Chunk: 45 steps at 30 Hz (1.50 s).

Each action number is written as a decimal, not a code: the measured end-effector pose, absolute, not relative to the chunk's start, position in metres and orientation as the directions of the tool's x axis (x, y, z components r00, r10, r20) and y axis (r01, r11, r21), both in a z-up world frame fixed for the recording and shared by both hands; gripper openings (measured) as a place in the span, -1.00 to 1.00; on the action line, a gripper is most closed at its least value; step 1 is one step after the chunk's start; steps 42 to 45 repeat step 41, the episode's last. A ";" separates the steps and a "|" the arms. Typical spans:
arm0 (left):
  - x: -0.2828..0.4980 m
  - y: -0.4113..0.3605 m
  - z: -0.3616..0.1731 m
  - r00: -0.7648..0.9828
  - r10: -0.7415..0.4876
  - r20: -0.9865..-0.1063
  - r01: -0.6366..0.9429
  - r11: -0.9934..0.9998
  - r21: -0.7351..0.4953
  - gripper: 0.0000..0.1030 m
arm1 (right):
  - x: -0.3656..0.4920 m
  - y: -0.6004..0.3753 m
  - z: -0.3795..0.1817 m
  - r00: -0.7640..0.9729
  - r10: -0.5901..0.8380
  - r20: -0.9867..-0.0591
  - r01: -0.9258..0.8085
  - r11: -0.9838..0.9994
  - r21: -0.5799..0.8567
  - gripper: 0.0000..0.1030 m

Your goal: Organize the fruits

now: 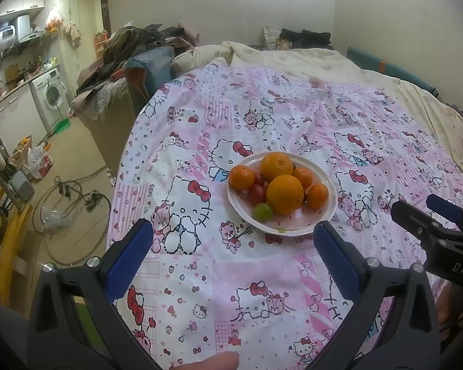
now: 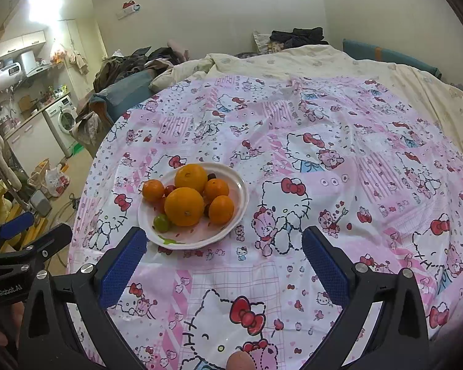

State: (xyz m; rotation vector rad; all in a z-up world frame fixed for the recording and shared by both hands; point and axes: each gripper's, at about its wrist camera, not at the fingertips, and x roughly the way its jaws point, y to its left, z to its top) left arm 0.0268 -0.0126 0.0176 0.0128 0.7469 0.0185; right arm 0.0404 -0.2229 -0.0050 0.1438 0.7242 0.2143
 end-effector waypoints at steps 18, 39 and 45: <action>0.029 -0.007 0.016 0.730 0.017 -0.684 -0.023 1.000 0.001 0.99 | 0.042 -0.224 -0.009 0.720 0.232 -0.654 -0.126 0.970 0.206 1.00; 0.029 -0.009 0.015 0.728 0.023 -0.685 -0.017 1.000 0.015 0.99 | 0.041 -0.224 -0.007 0.719 0.238 -0.653 -0.129 0.969 0.212 1.00; 0.029 -0.009 0.016 0.731 0.025 -0.682 -0.022 1.000 0.012 0.99 | 0.041 -0.222 -0.007 0.719 0.239 -0.652 -0.133 0.969 0.209 1.00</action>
